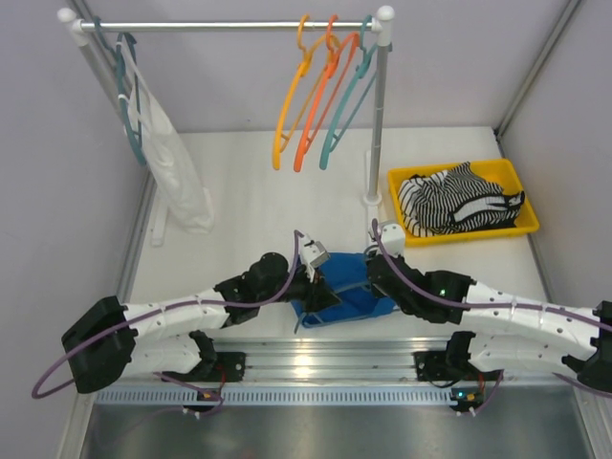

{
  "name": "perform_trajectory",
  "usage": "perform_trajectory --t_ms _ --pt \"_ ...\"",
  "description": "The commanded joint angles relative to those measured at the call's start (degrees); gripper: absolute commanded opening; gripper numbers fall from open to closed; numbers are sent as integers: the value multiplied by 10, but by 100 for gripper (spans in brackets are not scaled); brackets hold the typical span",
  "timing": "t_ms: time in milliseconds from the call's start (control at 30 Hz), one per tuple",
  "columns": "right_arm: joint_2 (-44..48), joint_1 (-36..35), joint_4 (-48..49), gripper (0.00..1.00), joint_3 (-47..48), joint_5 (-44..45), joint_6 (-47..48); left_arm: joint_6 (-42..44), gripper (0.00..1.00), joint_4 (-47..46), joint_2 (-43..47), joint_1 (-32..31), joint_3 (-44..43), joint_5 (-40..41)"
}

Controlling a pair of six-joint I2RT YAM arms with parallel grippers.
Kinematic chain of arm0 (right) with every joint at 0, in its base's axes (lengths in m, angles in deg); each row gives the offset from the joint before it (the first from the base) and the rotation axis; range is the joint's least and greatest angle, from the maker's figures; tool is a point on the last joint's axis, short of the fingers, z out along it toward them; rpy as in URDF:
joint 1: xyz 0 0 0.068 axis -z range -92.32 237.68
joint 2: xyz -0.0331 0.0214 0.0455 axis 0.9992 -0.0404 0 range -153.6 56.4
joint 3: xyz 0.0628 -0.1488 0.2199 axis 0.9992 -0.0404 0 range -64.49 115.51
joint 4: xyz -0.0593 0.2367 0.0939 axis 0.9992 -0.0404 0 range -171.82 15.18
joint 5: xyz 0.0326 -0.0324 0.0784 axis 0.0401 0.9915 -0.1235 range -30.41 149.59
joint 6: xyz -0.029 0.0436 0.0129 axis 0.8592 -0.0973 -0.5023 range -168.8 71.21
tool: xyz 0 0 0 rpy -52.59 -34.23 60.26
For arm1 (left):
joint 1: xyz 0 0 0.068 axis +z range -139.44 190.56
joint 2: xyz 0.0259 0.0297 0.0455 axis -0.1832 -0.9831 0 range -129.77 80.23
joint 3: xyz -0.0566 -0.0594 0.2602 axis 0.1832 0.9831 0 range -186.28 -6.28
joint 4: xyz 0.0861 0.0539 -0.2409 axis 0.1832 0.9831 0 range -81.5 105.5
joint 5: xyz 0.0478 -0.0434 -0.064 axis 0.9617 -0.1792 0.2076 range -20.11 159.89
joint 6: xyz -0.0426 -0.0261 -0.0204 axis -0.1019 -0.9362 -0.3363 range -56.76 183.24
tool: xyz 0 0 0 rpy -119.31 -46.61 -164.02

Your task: Place the tank top on the hanger

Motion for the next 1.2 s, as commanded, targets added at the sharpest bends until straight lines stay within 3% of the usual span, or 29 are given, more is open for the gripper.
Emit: perform_trajectory --t_ms 0,167,200,233,800,1000,1167 --pt "12 -13 28 0 -1 40 1 -44 23 -48 -10 1 -16 74" --pt "10 -21 26 0 -8 59 -5 -74 36 -31 11 0 -19 149" --pt "9 -22 27 0 -8 62 -5 -76 47 -15 13 1 -22 156" --pt "9 -22 26 0 -10 63 -6 -77 47 -5 17 0 -25 163" --pt "57 -23 43 0 -34 38 19 -150 47 248 124 1 -48 355" --pt "71 -23 14 0 -29 41 19 -195 38 339 133 1 -50 349" --pt "77 -24 5 0 -30 47 16 -206 40 365 157 0 -35 320"
